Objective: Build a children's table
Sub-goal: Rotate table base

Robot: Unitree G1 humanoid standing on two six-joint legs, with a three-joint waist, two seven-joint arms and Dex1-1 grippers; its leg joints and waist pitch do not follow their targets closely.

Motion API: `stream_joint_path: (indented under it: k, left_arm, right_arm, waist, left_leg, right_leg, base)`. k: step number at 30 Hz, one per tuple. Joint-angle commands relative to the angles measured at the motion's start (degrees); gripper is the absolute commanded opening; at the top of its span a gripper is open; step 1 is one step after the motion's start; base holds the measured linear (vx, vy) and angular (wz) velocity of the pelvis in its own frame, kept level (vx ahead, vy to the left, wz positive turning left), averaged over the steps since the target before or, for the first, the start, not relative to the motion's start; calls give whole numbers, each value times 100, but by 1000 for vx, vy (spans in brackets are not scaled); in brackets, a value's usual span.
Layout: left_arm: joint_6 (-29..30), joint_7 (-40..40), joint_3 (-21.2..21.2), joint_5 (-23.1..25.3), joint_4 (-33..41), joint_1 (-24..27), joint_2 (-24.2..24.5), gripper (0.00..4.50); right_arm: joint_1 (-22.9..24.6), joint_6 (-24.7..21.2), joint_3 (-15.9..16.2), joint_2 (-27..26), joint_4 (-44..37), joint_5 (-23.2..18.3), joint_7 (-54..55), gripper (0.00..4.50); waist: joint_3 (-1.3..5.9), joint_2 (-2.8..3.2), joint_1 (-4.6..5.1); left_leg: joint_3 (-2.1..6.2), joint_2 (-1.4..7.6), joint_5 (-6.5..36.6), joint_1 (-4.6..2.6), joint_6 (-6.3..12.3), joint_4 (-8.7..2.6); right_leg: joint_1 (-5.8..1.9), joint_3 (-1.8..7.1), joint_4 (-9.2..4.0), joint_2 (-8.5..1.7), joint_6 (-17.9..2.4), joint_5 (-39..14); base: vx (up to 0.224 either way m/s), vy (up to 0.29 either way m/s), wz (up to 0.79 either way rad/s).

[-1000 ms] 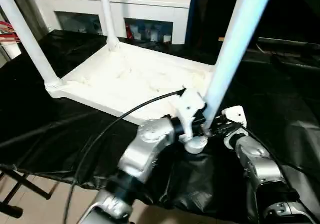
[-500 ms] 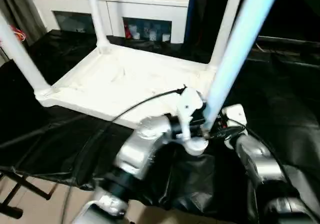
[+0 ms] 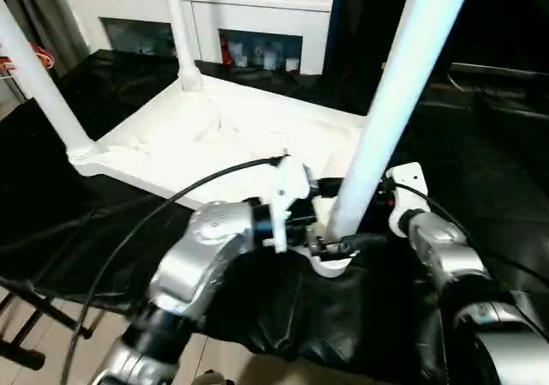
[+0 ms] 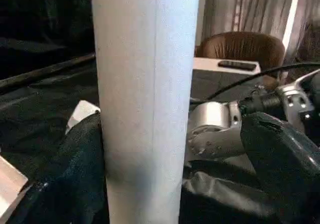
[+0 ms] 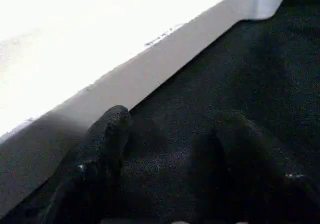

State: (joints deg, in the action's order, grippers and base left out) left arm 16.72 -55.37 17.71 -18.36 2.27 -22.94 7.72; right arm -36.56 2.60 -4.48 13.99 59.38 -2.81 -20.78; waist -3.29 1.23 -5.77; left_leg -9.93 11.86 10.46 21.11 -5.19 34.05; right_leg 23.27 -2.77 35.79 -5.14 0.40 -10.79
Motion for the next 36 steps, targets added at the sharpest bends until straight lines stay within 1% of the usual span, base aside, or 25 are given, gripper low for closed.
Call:
stream_joint_path:
  k: [1,2,6,9,10,12,13,14,15,18,19,21,22,23,25,26,28,29,30,31,32,33,34,35,36]
  left_arm:
    - [122,-88,289,-193,346,-35,-152,444]
    - [133,-77,298,-196,343,-47,-180,444]
    - [156,-22,325,-184,310,-102,-264,444]
    - [16,136,332,-87,-15,-332,-552,444]
    - [-20,187,327,-58,-92,-385,-613,444]
    - [-75,238,318,-15,-181,-441,-681,444]
    - [-133,305,306,34,-321,-522,-785,444]
    - [-214,376,300,103,-456,-581,-863,444]
    - [-228,387,299,116,-477,-589,-874,444]
    - [-577,759,240,492,-944,-743,-988,444]
    - [-663,843,212,570,-1057,-777,-1000,444]
    - [-924,1086,124,804,-1347,-865,-909,444]
    - [-1004,1033,51,852,-1477,-880,-717,444]
    - [-1009,974,35,842,-1502,-877,-654,444]
    - [-1041,909,28,848,-1535,-873,-585,444]
    - [-1125,640,1,836,-1622,-832,-362,444]
    - [-1102,147,-37,696,-1698,-764,-43,444]
    - [-1102,147,-37,696,-1698,-764,-43,444]
    - [-1106,-162,-47,635,-1800,-752,158,444]
    - [-1106,-162,-47,635,-1800,-752,158,444]
    - [-1110,-256,-45,630,-1848,-756,233,444]
    - [-1073,-538,-12,571,-1949,-773,409,427]
    - [-1159,-816,55,616,-2131,-819,622,417]
    - [-1159,-816,55,616,-2131,-819,622,409]
    - [-1309,-1177,176,744,-2451,-926,895,406]
  right_arm:
    - [-274,172,66,-228,162,-100,-254,313]
    - [-299,183,77,-254,192,-98,-289,313]
    - [-393,254,98,-306,363,-61,-304,313]
    - [-481,336,50,-338,580,-27,-356,313]
    - [-497,369,46,-341,634,-9,-378,313]
    - [-507,413,45,-338,682,14,-392,313]
    - [-505,442,28,-332,712,6,-440,313]
    - [-503,462,16,-320,735,12,-416,313]
    - [-505,468,15,-318,743,14,-408,313]
    - [-532,550,-76,-202,865,42,-21,313]
    - [-540,570,-123,-162,892,26,84,313]
    - [-535,632,-247,-18,927,-17,288,313]
    - [-476,661,-357,128,874,-106,233,313]
    - [-454,666,-376,169,852,-125,193,313]
    - [-425,679,-379,208,820,-132,127,313]
    - [-304,721,-348,322,673,-142,-167,313]
    - [-93,704,-264,484,393,-167,-710,313]
    - [-93,704,-264,484,393,-167,-710,313]
    - [85,658,-153,600,136,-172,-1172,313]
    - [85,658,-153,600,136,-172,-1172,313]
    - [163,641,-97,647,16,-167,-1355,313]
    - [355,586,28,753,-306,-169,-1714,313]
    - [635,474,185,923,-803,-202,-2155,313]
    - [635,474,185,923,-803,-202,-2155,313]
    - [1002,271,385,1181,-1495,-277,-2727,313]
  waist:
    - [388,-32,-38]
    - [396,-33,-36]
    - [395,-44,-4]
    - [389,-44,2]
    - [395,-13,2]
    - [391,-32,-2]
    - [388,-27,-7]
    - [402,5,-12]
    - [401,-8,-10]
    - [407,7,-17]
    - [401,-2,-12]
    - [412,-19,-26]
    - [420,-14,-48]
    - [427,-16,-70]
    - [429,0,-94]
    - [437,9,-103]
    - [432,22,-123]
    - [439,17,-124]
    - [442,20,-128]
    - [439,37,-131]
    - [433,44,-141]
    - [431,65,-141]
    - [413,52,-164]
    - [413,52,-164]
    - [415,60,-174]
  left_leg:
    - [-22,54,1084,4,311,-379]
    - [-23,56,1079,-4,315,-376]
    - [-19,52,986,22,367,-372]
    - [-30,48,982,11,414,-365]
    - [-27,53,1007,9,424,-363]
    - [-36,49,1021,5,432,-357]
    - [-33,53,1020,7,455,-359]
    - [-30,53,1008,5,457,-352]
    - [-34,51,1003,4,467,-350]
    - [-23,51,989,6,484,-347]
    - [-29,47,1052,1,482,-349]
    - [-27,46,1063,1,481,-346]
    - [-28,46,1043,-11,482,-342]
    - [-26,42,1001,-8,485,-341]
    - [-27,36,950,5,481,-331]
    - [-31,41,928,-6,500,-329]
    - [-37,39,937,16,547,-323]
    - [-38,47,894,19,567,-318]
    - [-40,49,896,15,575,-317]
    - [-52,55,970,-4,594,-316]
    - [-43,60,1018,6,552,-325]
    - [-46,59,1086,-6,536,-328]
    - [-41,55,1199,-9,552,-346]
    - [-41,55,1199,-9,552,-346]
    - [-33,48,1215,-12,553,-353]
  right_leg:
    - [-324,148,-372,-216,-1567,-564]
    - [-325,146,-370,-218,-1585,-546]
    - [-343,143,-360,-222,-1621,-418]
    - [-332,148,-376,-217,-1655,-454]
    - [-333,146,-367,-220,-1699,-426]
    - [-335,148,-379,-215,-1701,-400]
    - [-334,148,-379,-219,-1709,-399]
    - [-342,145,-371,-217,-1713,-359]
    - [-338,145,-376,-211,-1716,-334]
    - [-351,141,-381,-222,-1705,-335]
    - [-341,139,-397,-220,-1699,-425]
    - [-352,145,-407,-232,-1658,-538]
    - [-348,144,-410,-232,-1616,-592]
    - [-350,140,-402,-229,-1574,-616]
    - [-345,139,-389,-232,-1555,-610]
    - [-335,138,-395,-232,-1570,-583]
    - [-337,130,-376,-209,-1560,-539]
    - [-334,129,-359,-206,-1569,-463]
    - [-332,125,-358,-205,-1593,-442]
    - [-312,126,-373,-193,-1608,-475]
    - [-318,123,-372,-210,-1639,-546]
    - [-308,122,-382,-202,-1637,-603]
    - [-317,128,-414,-184,-1535,-717]
    - [-317,128,-414,-184,-1535,-717]
    - [-315,132,-412,-182,-1494,-766]
  base:
    - [0,0,0]
    - [0,0,0]
    - [0,0,0]
    - [0,0,0]
    - [0,0,0]
    - [0,0,0]
    - [0,0,0]
    - [0,0,0]
    - [0,0,0]
    - [0,0,0]
    - [0,0,0]
    - [0,0,0]
    - [0,0,0]
    - [0,0,0]
    - [0,0,0]
    - [0,0,0]
    - [0,0,0]
    - [0,0,0]
    - [0,0,0]
    - [0,0,0]
    - [0,0,0]
    - [0,0,0]
    - [0,0,0]
    - [0,0,0]
    - [0,0,0]
